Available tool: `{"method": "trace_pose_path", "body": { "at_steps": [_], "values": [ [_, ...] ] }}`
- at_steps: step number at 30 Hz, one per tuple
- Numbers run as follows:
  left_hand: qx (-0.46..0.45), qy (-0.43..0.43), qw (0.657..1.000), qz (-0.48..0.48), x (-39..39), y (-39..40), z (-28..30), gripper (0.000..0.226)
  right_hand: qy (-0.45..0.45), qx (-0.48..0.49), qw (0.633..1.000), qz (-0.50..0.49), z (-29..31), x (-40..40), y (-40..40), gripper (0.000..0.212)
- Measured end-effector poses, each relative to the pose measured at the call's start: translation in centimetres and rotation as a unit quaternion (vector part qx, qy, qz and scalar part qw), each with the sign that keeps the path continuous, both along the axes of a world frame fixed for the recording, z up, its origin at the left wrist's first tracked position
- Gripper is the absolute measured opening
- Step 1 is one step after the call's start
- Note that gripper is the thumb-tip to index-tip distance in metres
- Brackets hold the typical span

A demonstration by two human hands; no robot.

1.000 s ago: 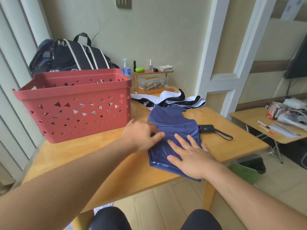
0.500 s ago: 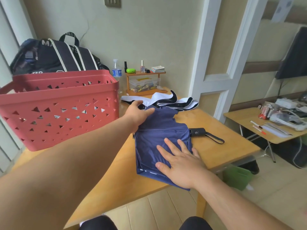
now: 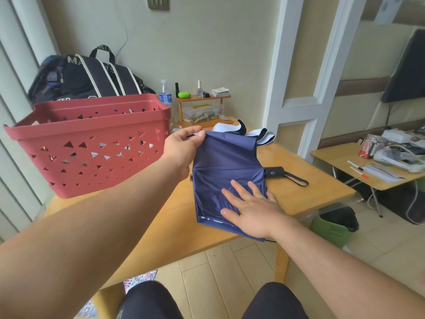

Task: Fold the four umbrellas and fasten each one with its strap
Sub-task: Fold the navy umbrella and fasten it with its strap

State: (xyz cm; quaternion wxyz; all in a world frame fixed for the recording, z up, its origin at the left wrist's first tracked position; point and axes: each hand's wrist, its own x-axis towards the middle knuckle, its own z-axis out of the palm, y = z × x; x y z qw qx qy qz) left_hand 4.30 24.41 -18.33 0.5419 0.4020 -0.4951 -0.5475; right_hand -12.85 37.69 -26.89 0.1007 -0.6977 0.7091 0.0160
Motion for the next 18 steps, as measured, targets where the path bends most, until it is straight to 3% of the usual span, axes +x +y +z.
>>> {"method": "trace_pose_path", "body": {
  "at_steps": [6, 9, 12, 15, 18],
  "values": [
    [0.002, 0.013, 1.000, 0.012, 0.3, 3.5, -1.7, 0.033, -0.003, -0.006, 1.000, -0.003, -0.1, 0.0, 0.1, 0.068],
    [0.016, 0.034, 0.999, 0.008, 0.4, 4.2, -2.1, 0.030, -0.010, -0.035, 0.999, -0.005, -0.3, 0.1, 0.3, 0.068],
    [0.036, 0.073, 0.997, 0.007, 0.4, 4.4, -1.7, 0.025, -0.024, -0.112, 0.993, -0.008, -0.8, 0.1, 0.8, 0.065],
    [0.036, 0.091, 0.995, 0.009, 0.3, 4.2, -1.4, 0.024, -0.062, -0.221, 0.973, -0.032, -1.2, 0.0, 1.2, 0.076],
    [0.035, 0.095, 0.995, 0.011, 0.3, 4.2, -1.5, 0.023, -0.153, -0.274, 0.949, -0.030, -1.5, -0.3, 1.5, 0.051]
  ]
}}
